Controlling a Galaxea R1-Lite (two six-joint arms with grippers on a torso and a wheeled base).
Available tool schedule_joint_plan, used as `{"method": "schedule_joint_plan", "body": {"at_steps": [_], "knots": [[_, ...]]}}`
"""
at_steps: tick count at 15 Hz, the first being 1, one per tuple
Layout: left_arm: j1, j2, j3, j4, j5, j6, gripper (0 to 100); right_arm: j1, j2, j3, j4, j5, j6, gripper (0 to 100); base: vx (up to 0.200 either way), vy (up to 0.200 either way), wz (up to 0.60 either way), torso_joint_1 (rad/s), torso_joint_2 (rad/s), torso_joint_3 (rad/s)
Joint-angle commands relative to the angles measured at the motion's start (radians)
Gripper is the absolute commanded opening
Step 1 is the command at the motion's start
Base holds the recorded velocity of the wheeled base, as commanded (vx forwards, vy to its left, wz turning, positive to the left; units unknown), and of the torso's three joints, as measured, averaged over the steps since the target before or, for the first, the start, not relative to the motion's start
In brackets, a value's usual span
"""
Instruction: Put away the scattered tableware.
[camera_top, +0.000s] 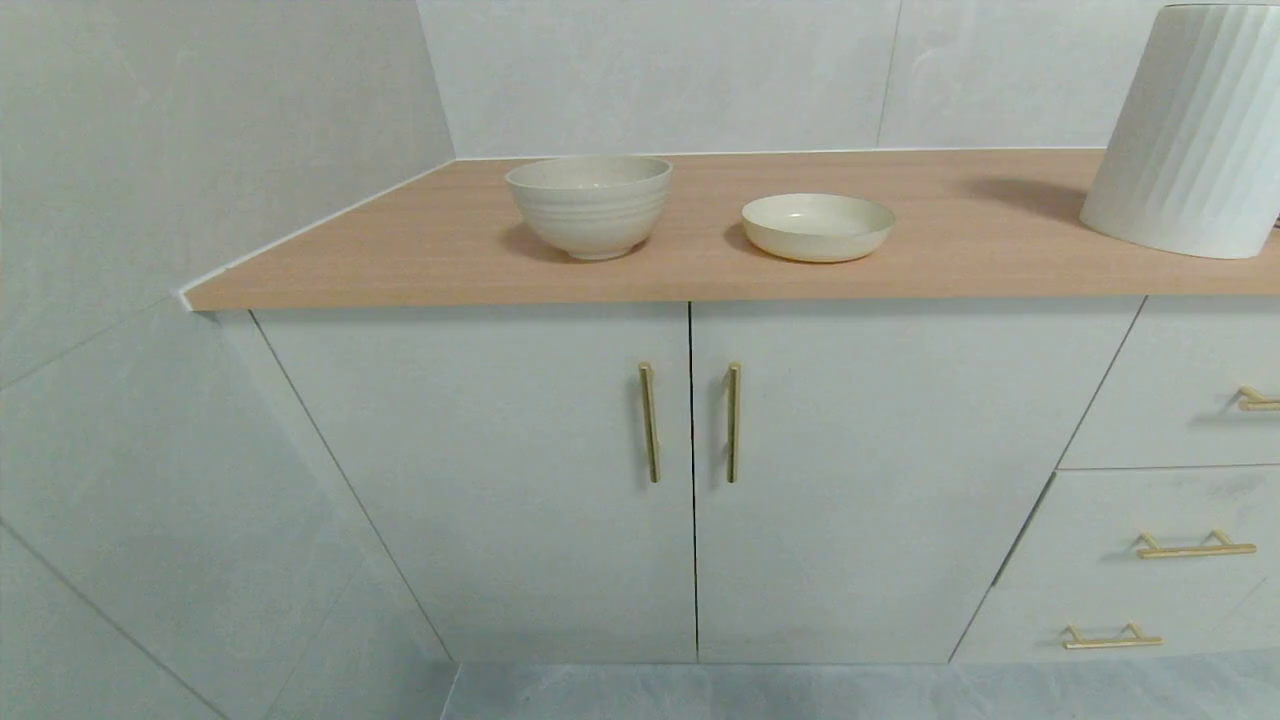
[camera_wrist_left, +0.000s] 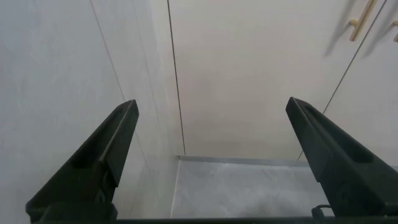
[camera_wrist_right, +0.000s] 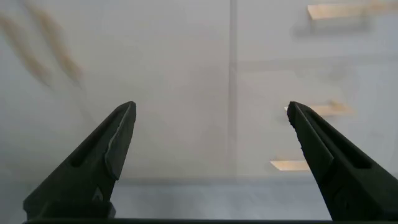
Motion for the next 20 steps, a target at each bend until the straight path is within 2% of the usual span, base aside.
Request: {"method": "schedule_joint_plan", "body": {"at_steps": [1,3,4,5,7,8,10,13,15,17,20], "knots": [[0.0,0.0,0.0,-0.001,0.0,0.001,100,0.084,0.257,-0.189,0.037,0.177,0.093,100,0.0,0.0,0.0,0.0,0.0,0.0],[0.0,0.0,0.0,-0.001,0.001,0.001,100,0.134,0.47,-0.224,0.031,0.201,0.043,100,0.0,0.0,0.0,0.0,0.0,0.0],[0.0,0.0,0.0,-0.001,0.0,-0.001,100,0.174,0.637,-0.275,0.026,0.203,-0.048,100,0.0,0.0,0.0,0.0,0.0,0.0],[0.0,0.0,0.0,-0.001,0.001,-0.001,100,0.202,0.776,-0.333,0.015,0.201,-0.078,100,0.0,0.0,0.0,0.0,0.0,0.0],[0.0,0.0,0.0,-0.001,0.001,0.001,100,0.296,1.006,-0.456,-0.026,0.2,-0.069,100,0.0,0.0,0.0,0.0,0.0,0.0],[0.0,0.0,0.0,-0.001,0.001,-0.001,100,0.308,1.065,-0.487,-0.051,0.2,-0.065,100,0.0,0.0,0.0,0.0,0.0,0.0],[0.0,0.0,0.0,-0.001,0.001,-0.001,100,0.375,1.242,-0.56,-0.158,0.198,-0.063,100,0.0,0.0,0.0,0.0,0.0,0.0],[0.0,0.0,0.0,-0.001,0.001,0.001,100,0.392,1.443,-0.635,-0.291,0.2,-0.057,100,0.0,0.0,0.0,0.0,0.0,0.0],[0.0,0.0,0.0,-0.001,0.001,0.001,100,0.424,1.618,-0.73,-0.396,0.203,-0.028,100,0.0,0.0,0.0,0.0,0.0,0.0],[0.0,0.0,0.0,-0.001,0.0,-0.001,100,0.48,1.708,-0.798,-0.44,0.203,-0.008,100,0.0,0.0,0.0,0.0,0.0,0.0],[0.0,0.0,0.0,-0.001,0.001,0.001,100,0.547,1.782,-0.826,-0.515,0.201,0.081,100,0.0,0.0,0.0,0.0,0.0,0.0]]}}
